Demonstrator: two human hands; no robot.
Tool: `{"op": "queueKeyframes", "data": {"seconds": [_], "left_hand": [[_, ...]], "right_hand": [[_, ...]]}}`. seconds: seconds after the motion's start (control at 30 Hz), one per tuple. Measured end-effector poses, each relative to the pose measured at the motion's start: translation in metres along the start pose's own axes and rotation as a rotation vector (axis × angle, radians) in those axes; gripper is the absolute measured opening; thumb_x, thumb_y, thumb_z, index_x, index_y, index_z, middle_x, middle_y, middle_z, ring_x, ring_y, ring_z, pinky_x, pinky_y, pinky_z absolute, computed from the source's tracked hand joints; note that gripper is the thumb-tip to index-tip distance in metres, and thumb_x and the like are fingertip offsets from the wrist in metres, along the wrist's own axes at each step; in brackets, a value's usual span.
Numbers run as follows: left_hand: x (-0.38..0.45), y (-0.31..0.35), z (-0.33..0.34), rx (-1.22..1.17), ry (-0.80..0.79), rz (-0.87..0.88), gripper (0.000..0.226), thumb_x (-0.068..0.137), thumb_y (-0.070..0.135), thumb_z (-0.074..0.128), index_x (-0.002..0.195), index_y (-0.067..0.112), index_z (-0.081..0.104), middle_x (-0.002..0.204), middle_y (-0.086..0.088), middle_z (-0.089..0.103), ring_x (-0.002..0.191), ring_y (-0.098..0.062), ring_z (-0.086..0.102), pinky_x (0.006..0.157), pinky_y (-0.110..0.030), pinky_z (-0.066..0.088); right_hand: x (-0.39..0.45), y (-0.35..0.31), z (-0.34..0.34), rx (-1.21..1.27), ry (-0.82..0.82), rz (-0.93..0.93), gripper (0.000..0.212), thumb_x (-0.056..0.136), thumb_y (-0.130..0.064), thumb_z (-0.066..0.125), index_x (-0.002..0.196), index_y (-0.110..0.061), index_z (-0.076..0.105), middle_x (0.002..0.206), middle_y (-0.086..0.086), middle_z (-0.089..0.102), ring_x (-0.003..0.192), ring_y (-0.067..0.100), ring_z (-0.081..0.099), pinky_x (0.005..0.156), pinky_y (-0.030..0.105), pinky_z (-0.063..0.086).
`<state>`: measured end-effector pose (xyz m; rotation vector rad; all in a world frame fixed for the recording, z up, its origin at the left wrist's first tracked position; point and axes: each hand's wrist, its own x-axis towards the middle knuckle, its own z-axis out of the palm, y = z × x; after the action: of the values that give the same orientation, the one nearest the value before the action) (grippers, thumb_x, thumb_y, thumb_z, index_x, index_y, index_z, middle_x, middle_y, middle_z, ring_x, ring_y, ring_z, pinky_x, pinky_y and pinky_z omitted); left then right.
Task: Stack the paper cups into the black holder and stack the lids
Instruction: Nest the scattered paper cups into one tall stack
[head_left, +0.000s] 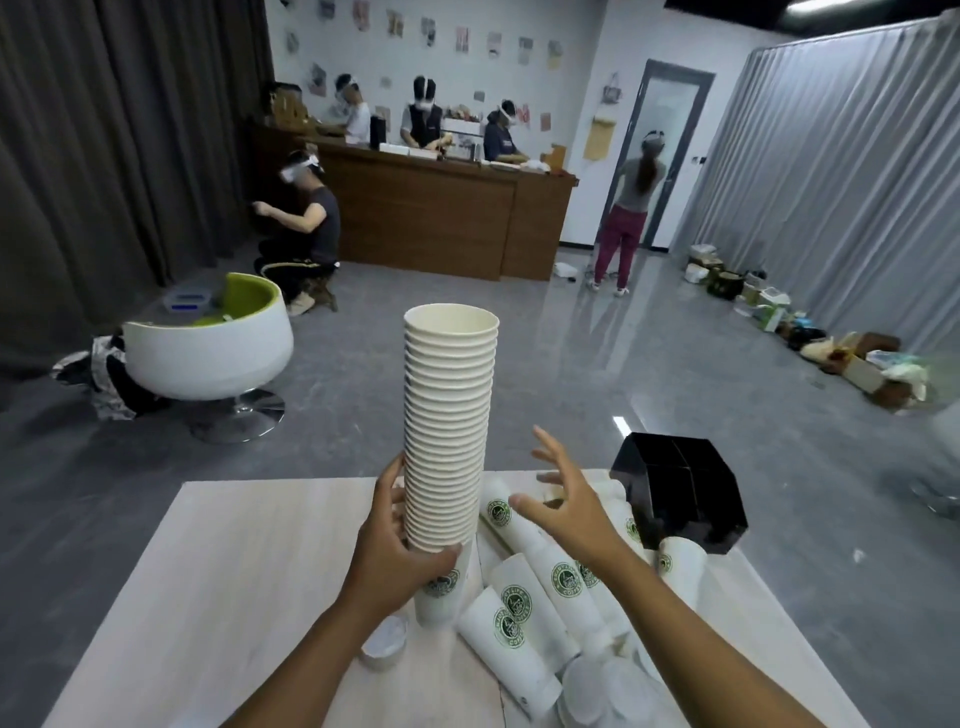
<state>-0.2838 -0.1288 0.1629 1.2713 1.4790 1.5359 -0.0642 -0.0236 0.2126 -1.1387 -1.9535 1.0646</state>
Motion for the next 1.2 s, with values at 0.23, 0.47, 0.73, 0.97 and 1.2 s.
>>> {"op": "queueKeyframes", "data": {"seconds": [0.23, 0.47, 0.73, 0.97, 1.2], "left_hand": [[0.004, -0.016, -0.012, -0.002, -0.06, -0.007, 0.117, 0.065, 0.006, 0.097, 0.153, 0.045, 0.031, 0.124, 0.032, 0.062, 0.111, -0.005, 0.07, 0.085, -0.028, 0.062], [0.006, -0.03, -0.027, 0.034, -0.034, -0.015, 0.116, 0.064, 0.007, 0.098, 0.142, 0.063, 0.031, 0.129, 0.034, 0.058, 0.116, -0.001, 0.066, 0.085, -0.023, 0.06], [0.01, -0.042, -0.026, 0.034, 0.04, -0.103, 0.118, 0.055, 0.032, 0.098, 0.148, 0.056, 0.031, 0.127, 0.034, 0.057, 0.113, -0.002, 0.068, 0.086, -0.034, 0.062], [0.011, -0.033, -0.02, 0.077, 0.076, -0.054, 0.117, 0.062, 0.014, 0.1, 0.133, 0.075, 0.03, 0.12, 0.044, 0.053, 0.11, 0.002, 0.068, 0.08, -0.025, 0.062], [0.011, -0.028, -0.029, 0.049, 0.099, -0.019, 0.117, 0.063, 0.008, 0.099, 0.14, 0.066, 0.033, 0.122, 0.038, 0.056, 0.114, -0.006, 0.069, 0.081, -0.028, 0.062]], "right_hand": [[-0.038, 0.078, 0.045, -0.224, -0.161, 0.185, 0.098, 0.071, -0.046, 0.084, 0.149, -0.06, 0.026, 0.149, -0.026, 0.037, 0.139, -0.004, 0.036, 0.113, 0.029, 0.038], [-0.05, 0.138, 0.083, -0.361, -0.319, 0.297, 0.097, 0.065, -0.056, 0.077, 0.138, -0.072, 0.016, 0.137, -0.011, 0.043, 0.129, 0.015, 0.044, 0.11, 0.034, 0.04], [-0.047, 0.177, 0.106, -0.548, -0.422, 0.29, 0.095, 0.075, -0.049, 0.069, 0.152, -0.058, 0.015, 0.147, -0.001, 0.042, 0.128, 0.027, 0.048, 0.101, 0.041, 0.046], [-0.048, 0.188, 0.115, -0.54, -0.417, 0.298, 0.104, 0.07, -0.048, 0.062, 0.157, -0.053, 0.007, 0.131, -0.001, 0.048, 0.115, 0.022, 0.056, 0.094, 0.039, 0.051], [-0.03, 0.149, 0.098, -0.326, -0.288, 0.248, 0.101, 0.066, -0.036, 0.076, 0.136, -0.071, 0.012, 0.105, -0.004, 0.055, 0.086, 0.009, 0.056, 0.084, 0.031, 0.053]]}}
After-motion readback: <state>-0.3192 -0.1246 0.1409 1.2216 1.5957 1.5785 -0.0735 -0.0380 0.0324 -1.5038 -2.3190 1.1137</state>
